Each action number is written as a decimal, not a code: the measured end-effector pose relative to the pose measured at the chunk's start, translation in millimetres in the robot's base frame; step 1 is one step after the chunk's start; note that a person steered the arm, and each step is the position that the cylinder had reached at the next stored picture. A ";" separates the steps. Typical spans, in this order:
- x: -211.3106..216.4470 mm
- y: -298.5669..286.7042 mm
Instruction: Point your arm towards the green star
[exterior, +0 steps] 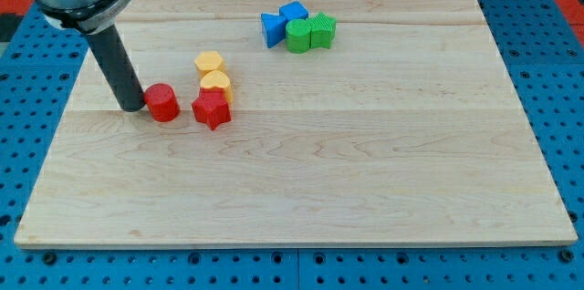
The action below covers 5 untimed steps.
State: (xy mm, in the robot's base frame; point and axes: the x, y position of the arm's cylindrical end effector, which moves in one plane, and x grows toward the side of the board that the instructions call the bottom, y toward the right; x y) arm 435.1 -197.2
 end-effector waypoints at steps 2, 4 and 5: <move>9.6 35.6; -12.5 -22.0; -111.5 -19.9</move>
State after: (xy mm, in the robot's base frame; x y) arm 323.5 -217.1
